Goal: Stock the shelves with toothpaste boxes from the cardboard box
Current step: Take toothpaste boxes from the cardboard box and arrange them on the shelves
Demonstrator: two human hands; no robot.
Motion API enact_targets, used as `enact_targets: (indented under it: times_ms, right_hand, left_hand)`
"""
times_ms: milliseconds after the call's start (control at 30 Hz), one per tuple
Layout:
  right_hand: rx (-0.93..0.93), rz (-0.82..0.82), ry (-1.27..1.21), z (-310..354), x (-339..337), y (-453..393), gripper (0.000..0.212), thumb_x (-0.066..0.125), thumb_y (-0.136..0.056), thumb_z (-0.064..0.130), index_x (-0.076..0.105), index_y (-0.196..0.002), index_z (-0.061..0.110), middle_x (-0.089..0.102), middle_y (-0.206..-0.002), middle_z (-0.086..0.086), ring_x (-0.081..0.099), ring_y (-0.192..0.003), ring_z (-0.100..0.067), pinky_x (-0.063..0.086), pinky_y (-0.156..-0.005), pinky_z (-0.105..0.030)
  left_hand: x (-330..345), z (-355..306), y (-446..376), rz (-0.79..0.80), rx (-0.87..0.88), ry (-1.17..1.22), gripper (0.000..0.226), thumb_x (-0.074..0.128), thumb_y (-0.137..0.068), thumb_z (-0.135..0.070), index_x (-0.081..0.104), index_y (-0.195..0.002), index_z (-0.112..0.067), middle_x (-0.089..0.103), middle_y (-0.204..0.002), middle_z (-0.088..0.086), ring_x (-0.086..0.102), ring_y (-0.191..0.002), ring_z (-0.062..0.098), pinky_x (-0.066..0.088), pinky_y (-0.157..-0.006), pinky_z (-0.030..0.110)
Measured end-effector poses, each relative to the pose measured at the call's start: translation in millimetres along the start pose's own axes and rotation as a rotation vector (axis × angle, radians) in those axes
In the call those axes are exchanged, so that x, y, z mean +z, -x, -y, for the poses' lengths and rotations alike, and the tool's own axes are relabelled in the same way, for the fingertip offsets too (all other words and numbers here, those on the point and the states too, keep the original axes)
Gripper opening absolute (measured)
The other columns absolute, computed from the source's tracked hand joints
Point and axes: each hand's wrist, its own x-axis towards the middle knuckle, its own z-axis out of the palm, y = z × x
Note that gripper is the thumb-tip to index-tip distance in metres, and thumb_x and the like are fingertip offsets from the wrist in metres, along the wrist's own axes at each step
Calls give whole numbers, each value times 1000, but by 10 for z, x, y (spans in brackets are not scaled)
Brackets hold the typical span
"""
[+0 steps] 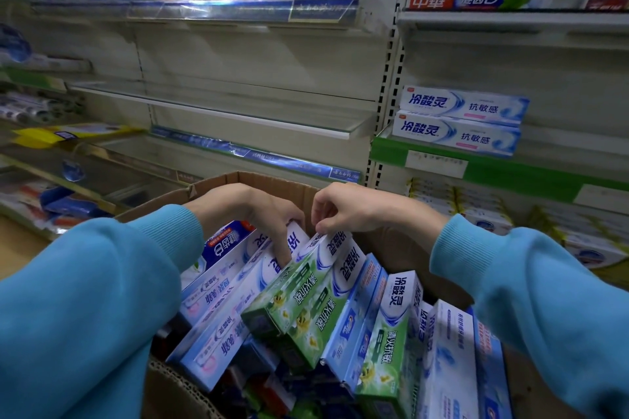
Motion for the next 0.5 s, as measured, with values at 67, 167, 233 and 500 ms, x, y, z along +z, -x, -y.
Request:
enact_targets:
  times_ms: [67, 167, 233, 500]
  right_hand:
    - [0, 3, 2, -8, 0, -9, 8, 70, -89, 30, 67, -95, 26, 69, -96, 7, 66, -88, -9, 57, -82, -36]
    - [0, 4, 3, -21, 3, -20, 9, 70, -88, 30, 68, -95, 26, 69, -96, 7, 66, -88, -10, 58, -82, -38]
    - [-2, 7, 5, -25, 0, -22, 10, 70, -88, 31, 68, -96, 26, 69, -97, 7, 66, -89, -10, 57, -84, -39]
    - [-9, -26, -43, -1, -41, 58, 16, 68, -89, 33, 68, -102, 23, 68, -101, 8, 65, -93, -8, 56, -87, -38]
  left_hand:
    - [-20, -8, 43, -16, -1, 0, 59, 86, -78, -22, 54, -127, -17, 72, -108, 1, 73, -88, 16, 58, -65, 23]
    - [-65, 15, 106, -29, -19, 20, 62, 90, -73, -28, 55, -124, -19, 74, -105, 1, 74, -90, 19, 61, -74, 31]
    - [-97, 51, 142, -32, -14, 79, 65, 92, -70, -29, 56, -122, -18, 77, -103, 2, 76, -92, 23, 62, -83, 39]
    - [-225, 223, 229, -77, 77, 418, 41, 79, -85, -12, 63, -122, -5, 75, -107, 17, 75, -94, 30, 62, -77, 37]
